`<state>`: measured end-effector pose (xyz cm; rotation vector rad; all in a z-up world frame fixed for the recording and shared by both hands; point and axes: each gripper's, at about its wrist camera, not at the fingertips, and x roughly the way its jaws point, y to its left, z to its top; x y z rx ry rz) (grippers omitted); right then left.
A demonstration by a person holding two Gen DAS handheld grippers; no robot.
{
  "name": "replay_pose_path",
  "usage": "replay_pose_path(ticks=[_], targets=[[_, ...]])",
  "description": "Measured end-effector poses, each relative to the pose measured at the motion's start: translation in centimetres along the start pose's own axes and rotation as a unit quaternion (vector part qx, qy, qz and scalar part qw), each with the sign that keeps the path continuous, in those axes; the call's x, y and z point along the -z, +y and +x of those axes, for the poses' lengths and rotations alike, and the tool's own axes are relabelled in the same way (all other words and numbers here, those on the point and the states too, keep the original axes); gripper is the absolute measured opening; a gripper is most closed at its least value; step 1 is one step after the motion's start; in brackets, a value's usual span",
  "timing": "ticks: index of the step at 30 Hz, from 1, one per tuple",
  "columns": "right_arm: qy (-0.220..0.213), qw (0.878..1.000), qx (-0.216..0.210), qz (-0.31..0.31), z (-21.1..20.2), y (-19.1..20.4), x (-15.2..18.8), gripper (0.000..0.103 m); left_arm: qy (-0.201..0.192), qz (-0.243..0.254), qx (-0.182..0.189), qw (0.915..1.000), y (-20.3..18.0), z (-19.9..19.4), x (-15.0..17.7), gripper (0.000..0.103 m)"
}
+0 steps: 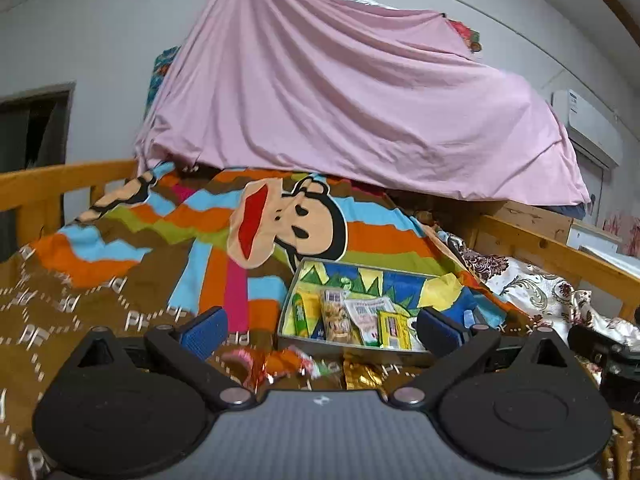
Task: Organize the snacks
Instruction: 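Lift both tools back from the tray toward the remaining snacks, then reach the left tool to the gold foil packet while the right tool reaches the tangerine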
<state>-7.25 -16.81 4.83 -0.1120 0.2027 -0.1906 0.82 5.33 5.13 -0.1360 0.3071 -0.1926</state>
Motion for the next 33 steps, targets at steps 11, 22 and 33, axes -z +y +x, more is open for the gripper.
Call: replay_pose_path(ticks=[11, 22, 33], targets=[[-0.008, 1.000, -0.013, 0.013, -4.2, -1.1, 1.0, 0.102, 0.038, 0.022, -0.010, 0.9990, -1.3, -3.2, 1.3, 0.102], [-0.008, 0.999, -0.035, 0.037, -5.7, -2.5, 1.2, 0.102, 0.052, 0.071, -0.025, 0.9958, -4.2, -5.3, 0.8, 0.103], [0.026, 0.993, -0.035, 0.108, -5.2, -5.7, 2.2, 0.102, 0.128, 0.223, -0.050, 0.9651, -10.3, -4.5, 2.2, 0.103]])
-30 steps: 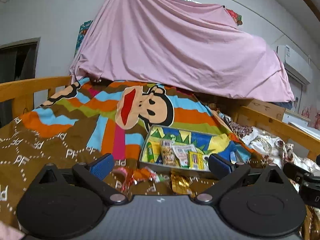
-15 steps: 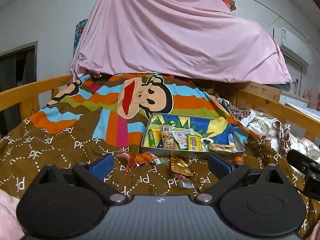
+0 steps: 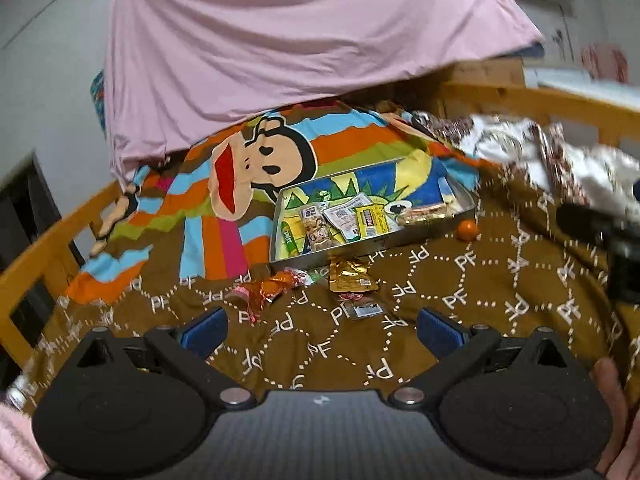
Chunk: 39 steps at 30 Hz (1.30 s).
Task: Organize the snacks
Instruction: 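Reach the left tool to the gold foil packet while the right tool reaches the tangerine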
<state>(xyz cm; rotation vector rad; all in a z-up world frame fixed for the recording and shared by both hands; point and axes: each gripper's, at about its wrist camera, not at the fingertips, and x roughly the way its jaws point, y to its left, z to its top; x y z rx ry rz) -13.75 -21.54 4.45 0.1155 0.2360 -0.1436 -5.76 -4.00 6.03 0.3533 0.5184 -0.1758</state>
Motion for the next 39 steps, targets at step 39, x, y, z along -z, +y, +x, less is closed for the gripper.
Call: replay_pose_path(ticks=[39], targets=[[0.118, 0.990, -0.054, -0.062, 15.9, -0.3, 1.3, 0.102, 0.115, -0.100, -0.036, 0.9877, -0.3, 11.1, -3.6, 0.102]])
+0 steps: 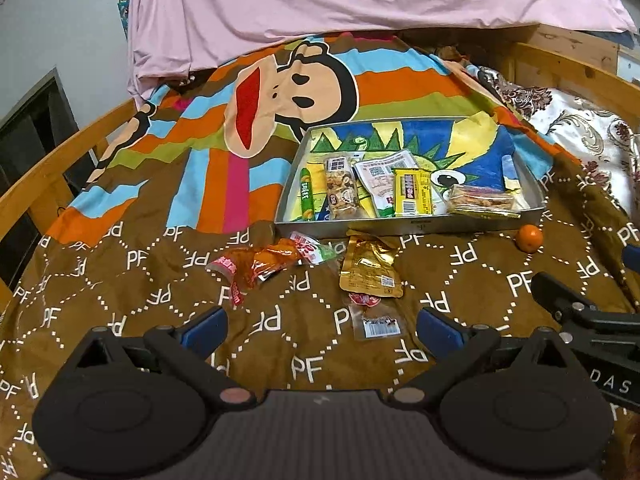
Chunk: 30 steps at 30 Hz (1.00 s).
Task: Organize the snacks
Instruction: 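Reach the left tool to the gold foil packet while the right tool reaches the tangerine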
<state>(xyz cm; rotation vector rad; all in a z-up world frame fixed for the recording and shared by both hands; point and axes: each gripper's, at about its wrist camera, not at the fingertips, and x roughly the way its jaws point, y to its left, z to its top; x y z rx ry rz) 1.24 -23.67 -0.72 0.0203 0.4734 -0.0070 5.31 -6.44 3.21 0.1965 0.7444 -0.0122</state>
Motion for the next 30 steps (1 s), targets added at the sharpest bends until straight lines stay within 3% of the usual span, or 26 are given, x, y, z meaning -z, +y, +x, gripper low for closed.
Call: replay_pose_path(ticks=[8, 14, 19, 26, 30], targets=[[-0.012, 0.997, -0.011, -0.075, 3.4, -0.3, -0.7, 0.102, -0.024, 0.005, 0.014, 0.9996, 1.1, 2.9, -0.1, 0.102], [-0.023, 0.990, 0.011, -0.139, 6.5, -1.3, -0.4, 0.102, -0.035, 0.060, 0.070, 0.9951, 1.0, 6.8, -1.1, 0.103], [0.011, 0.995, 0.007, -0.101, 9.2, -2.5, 0.0, 0.102, -0.027, 0.127, 0.126, 0.9835, -0.3, 10.7, -1.7, 0.102], [0.009, 0.996, -0.019, -0.084, 10.9, -3.0, 0.1, 0.102, -0.018, 0.105, 0.203, 0.9734, 0.1, 14.8, -2.5, 0.102], [0.030, 0.997, -0.026, -0.069, 13.2, -3.3, 0.0, 0.102, -0.008, 0.099, 0.234, 0.9672, 0.3, 16.4, -2.4, 0.099]])
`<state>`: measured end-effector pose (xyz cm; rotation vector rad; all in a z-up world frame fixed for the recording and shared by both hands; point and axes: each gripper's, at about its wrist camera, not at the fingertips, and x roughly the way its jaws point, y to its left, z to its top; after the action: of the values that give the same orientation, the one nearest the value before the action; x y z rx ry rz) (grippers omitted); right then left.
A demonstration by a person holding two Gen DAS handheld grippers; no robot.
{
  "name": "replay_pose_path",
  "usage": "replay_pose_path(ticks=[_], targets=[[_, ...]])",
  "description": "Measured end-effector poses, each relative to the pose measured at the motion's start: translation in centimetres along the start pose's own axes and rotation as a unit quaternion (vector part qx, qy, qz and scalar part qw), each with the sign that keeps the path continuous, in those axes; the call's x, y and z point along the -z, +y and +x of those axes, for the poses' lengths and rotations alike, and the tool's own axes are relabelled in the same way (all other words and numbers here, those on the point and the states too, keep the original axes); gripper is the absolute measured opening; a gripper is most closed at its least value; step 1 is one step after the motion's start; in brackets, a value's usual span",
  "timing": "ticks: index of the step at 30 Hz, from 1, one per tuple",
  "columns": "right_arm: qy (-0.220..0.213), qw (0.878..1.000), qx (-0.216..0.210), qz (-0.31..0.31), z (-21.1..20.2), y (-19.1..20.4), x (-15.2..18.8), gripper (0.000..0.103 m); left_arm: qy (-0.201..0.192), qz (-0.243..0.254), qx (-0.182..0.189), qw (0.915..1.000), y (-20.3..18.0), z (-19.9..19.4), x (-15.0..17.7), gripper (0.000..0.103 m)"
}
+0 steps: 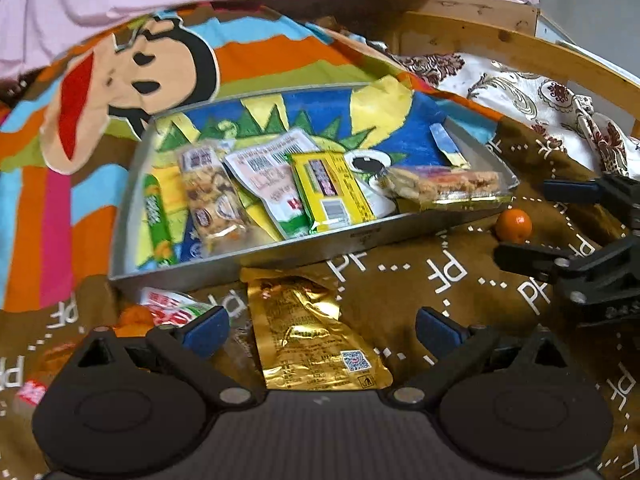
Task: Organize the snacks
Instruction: 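Reach the left tool to the gold foil packet while the right tool reaches the tangerine, then close the left tool on the gold foil packet while the right tool grips the tangerine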
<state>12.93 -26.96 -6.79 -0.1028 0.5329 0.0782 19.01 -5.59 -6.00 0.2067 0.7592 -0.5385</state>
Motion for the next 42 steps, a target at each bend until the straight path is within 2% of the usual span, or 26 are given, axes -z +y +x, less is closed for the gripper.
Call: replay_pose_path(ticks=[4, 10, 12, 14, 17, 21, 23, 26, 29, 30, 32, 37, 38, 40, 42], targets=[[0.015, 1.000, -0.018, 0.004, 1.3, -0.2, 0.4, 0.098, 0.008, -0.014, 0.003, 0.9999, 0.8, 0.8, -0.1, 0.096], [0.032, 0.999, -0.031, 0.016, 2.1, -0.5, 1.1, 0.091, 0.020, -0.027, 0.001, 0.9994, 1.6, 1.5, -0.6, 0.083], [0.029, 0.999, -0.033, 0.021, 2.0, -0.6, 1.1, 0.084, 0.027, -0.012, -0.005, 0.9995, 1.2, 1.6, -0.7, 0.082], [0.028, 0.999, -0.033, 0.026, 1.9, -0.8, 1.2, 0.079, 0.032, 0.008, -0.008, 0.9994, 0.7, 1.5, -0.7, 0.075], [0.028, 0.998, -0.039, 0.028, 1.8, -0.7, 1.2, 0.070, 0.041, 0.037, -0.008, 0.9984, -0.2, 1.4, -0.9, 0.072], [0.040, 0.996, -0.073, 0.031, 1.6, 0.0, 1.1, 0.052, 0.058, 0.037, -0.009, 0.9976, -0.6, 1.4, -1.4, 0.068], [0.037, 0.996, -0.085, 0.011, 1.2, 0.8, 1.2, 0.052, 0.062, 0.040, -0.007, 0.9972, -0.9, 1.3, -1.4, 0.063], [0.035, 0.994, -0.101, -0.004, 0.8, 1.5, 1.2, 0.044, 0.067, 0.039, 0.012, 0.9969, -1.1, 1.0, -1.2, 0.063], [0.035, 0.993, -0.111, -0.004, 0.5, 1.5, 1.2, 0.046, 0.065, 0.050, 0.020, 0.9964, -1.3, 0.6, -0.9, 0.063], [0.035, 0.993, -0.111, -0.002, 0.5, 1.5, 1.3, 0.054, 0.065, 0.051, 0.023, 0.9963, -1.2, 0.6, -0.9, 0.063], [0.036, 0.993, -0.114, 0.002, 0.7, 1.5, 1.5, 0.061, 0.068, 0.048, 0.027, 0.9962, -0.9, 0.8, -1.1, 0.067], [0.029, 0.993, -0.117, 0.014, 1.1, 1.1, 1.4, 0.064, 0.073, 0.045, 0.039, 0.9955, -0.3, 1.4, -1.3, 0.068], [0.030, 0.992, -0.119, 0.019, 1.3, 0.9, 1.4, 0.064, 0.074, 0.047, 0.040, 0.9954, -0.4, 1.5, -1.3, 0.067], [0.030, 0.992, -0.116, 0.025, 1.4, 0.8, 1.3, 0.056, 0.076, 0.059, 0.040, 0.9945, -0.6, 1.5, -1.3, 0.062], [0.032, 0.992, -0.115, 0.033, 1.5, 0.6, 1.2, 0.042, 0.081, 0.080, 0.037, 0.9928, -1.1, 1.4, -1.4, 0.058]])
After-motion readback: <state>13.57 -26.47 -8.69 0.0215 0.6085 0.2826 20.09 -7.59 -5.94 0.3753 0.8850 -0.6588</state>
